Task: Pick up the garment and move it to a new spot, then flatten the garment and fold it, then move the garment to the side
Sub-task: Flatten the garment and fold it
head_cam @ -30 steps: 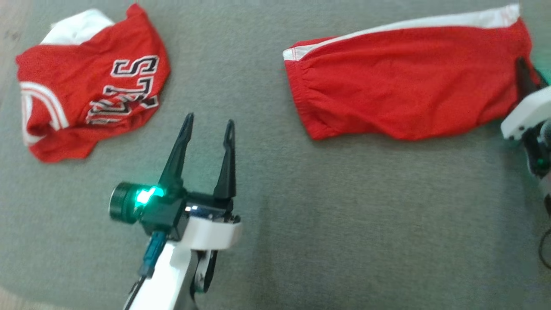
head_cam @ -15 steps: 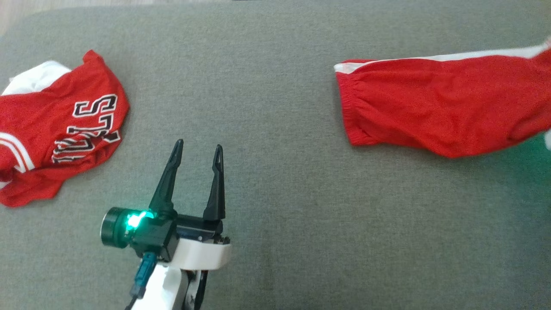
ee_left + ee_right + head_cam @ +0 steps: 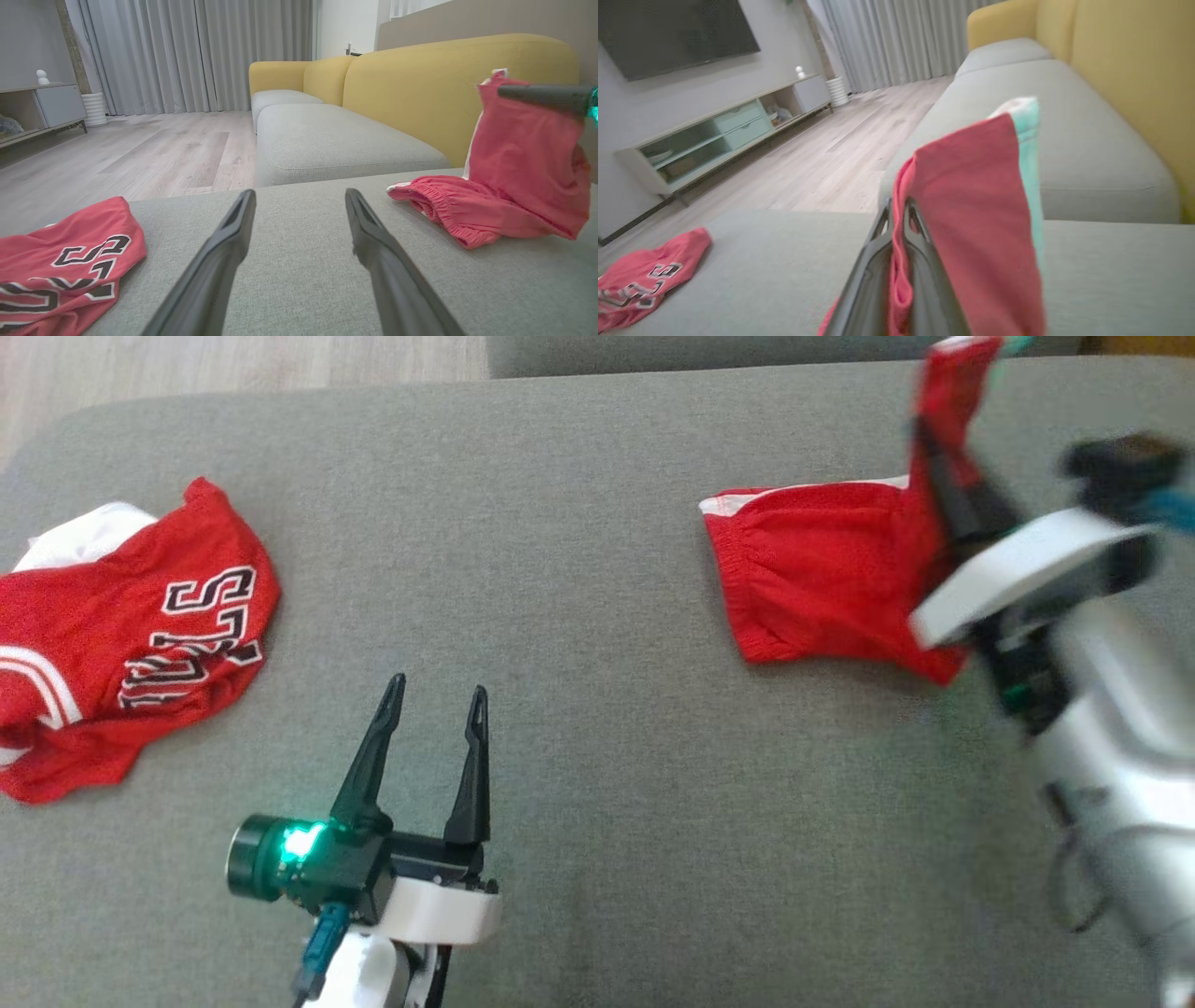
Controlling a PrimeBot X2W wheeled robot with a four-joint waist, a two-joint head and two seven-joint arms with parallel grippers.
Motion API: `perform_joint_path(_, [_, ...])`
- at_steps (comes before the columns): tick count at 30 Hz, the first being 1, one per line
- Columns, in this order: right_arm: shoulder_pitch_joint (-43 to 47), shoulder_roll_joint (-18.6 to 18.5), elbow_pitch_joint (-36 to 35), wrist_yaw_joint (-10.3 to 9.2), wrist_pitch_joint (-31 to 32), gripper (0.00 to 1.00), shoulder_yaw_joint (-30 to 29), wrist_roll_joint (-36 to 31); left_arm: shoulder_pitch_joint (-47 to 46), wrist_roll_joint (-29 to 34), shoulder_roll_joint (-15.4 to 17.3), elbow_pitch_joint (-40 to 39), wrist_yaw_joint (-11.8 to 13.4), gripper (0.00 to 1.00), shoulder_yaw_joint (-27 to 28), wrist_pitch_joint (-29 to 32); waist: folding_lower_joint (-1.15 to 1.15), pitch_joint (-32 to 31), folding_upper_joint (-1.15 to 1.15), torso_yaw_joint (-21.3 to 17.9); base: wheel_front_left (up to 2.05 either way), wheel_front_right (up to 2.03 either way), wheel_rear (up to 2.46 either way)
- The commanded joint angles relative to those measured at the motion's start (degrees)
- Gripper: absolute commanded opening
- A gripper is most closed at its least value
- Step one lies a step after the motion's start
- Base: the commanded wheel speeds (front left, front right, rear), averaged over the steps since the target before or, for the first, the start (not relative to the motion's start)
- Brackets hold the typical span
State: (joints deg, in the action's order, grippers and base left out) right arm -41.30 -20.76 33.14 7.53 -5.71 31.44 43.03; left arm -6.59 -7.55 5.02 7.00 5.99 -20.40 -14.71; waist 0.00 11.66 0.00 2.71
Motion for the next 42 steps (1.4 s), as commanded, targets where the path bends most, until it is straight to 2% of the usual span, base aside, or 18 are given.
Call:
perform_joint_path(1, [1.42,4.00,-1.31,-0.04,0.63,0.00,1.19,-0.94,-0.88,0.30,0.44,-1.34,-0.21,1.00,1.64,-0.29,0.00,0.03,0.00,0.56,0.00,0.00,0.00])
perform_joint_path(2, [2.03,6.21,-0.65,-0.04,0.66,0.04,1.15,-0.97,-1.02,0.20,0.29,-1.21,-0.33,1.00,1.48,-0.29,0.00,0.06,0.00,0.88,0.00,0.00,0.00])
perform_joint_path(3, [3.24,10.15,0.58,-0.04,-0.51,1.00,0.46,-0.94,-1.31,0.10,-0.01,-0.97,-0.49,1.00,1.14,-0.29,0.00,0.07,0.00,1.57,0.00,0.00,0.00])
perform_joint_path(6, [4.74,13.02,0.63,-0.04,-4.98,1.00,-1.53,-0.88,-1.34,-0.45,-0.49,-0.98,-0.39,1.00,1.16,-0.29,0.00,-0.09,0.00,2.23,0.00,0.00,0.00])
perform_joint_path(10, [8.04,10.94,-1.84,-0.04,-8.81,1.00,-5.88,-4.04,-0.16,-2.82,-1.08,-1.73,-0.18,1.00,2.69,-0.29,0.00,-1.33,0.00,1.91,0.00,0.00,0.00])
perform_joint_path(12, [10.69,9.40,-3.67,-0.04,-9.20,1.00,-9.28,-8.22,0.95,-3.98,-1.27,-2.30,-0.35,1.00,3.75,-0.29,0.00,-2.42,0.00,1.07,0.00,0.00,0.00])
perform_joint_path(15, [16.80,11.10,-10.41,-0.04,-9.26,1.00,-17.79,-11.69,2.52,-3.29,-1.33,-3.62,-0.06,1.00,5.45,-0.29,0.00,-4.40,0.00,-0.17,0.00,0.00,0.00])
perform_joint_path(19, [26.07,11.78,-17.92,-0.04,-9.27,1.00,-20.42,-18.20,5.34,-2.94,-1.51,-4.81,-0.15,1.00,8.01,-0.29,0.00,-7.10,0.00,-1.41,0.00,0.00,0.00])
perform_joint_path(23, [33.68,12.03,-21.68,-0.04,-9.28,1.00,-23.20,-23.63,8.08,-2.14,-1.69,-5.53,-1.10,1.00,9.63,-0.29,0.00,-9.45,0.00,-1.89,0.00,0.00,0.00])
perform_joint_path(24, [33.68,12.03,-21.68,-0.04,-9.28,1.00,-23.20,-23.63,8.08,-2.14,-1.69,-5.53,-1.10,1.00,9.63,-0.29,0.00,-9.45,0.00,-1.89,0.00,0.00,0.00])
perform_joint_path(28, [39.24,12.96,-22.48,-0.04,-9.28,1.00,-25.05,-30.42,11.40,-2.48,-1.90,-5.14,-1.91,1.00,11.17,-0.29,0.00,-11.37,0.00,-2.24,0.00,0.00,0.00])
perform_joint_path(32, [42.82,14.75,-22.88,-0.04,-9.28,1.00,-26.47,-33.13,14.18,-2.55,-2.02,-4.08,-2.44,1.00,12.17,-0.29,0.00,-13.12,0.00,-2.57,0.00,0.00,0.00])
perform_joint_path(38, [45.84,15.33,-22.98,-0.04,-9.29,1.00,-24.38,-37.53,16.17,-3.37,-2.11,-2.99,-1.97,1.00,13.32,-0.29,0.00,-14.84,0.00,-3.14,0.00,0.00,0.00])
perform_joint_path(42, [46.75,15.82,-22.64,-0.04,-9.29,1.00,-24.48,-37.99,17.20,-3.59,-2.12,-2.73,-1.27,1.00,13.52,-0.29,0.00,-15.91,0.00,-3.42,0.00,0.00,0.00])
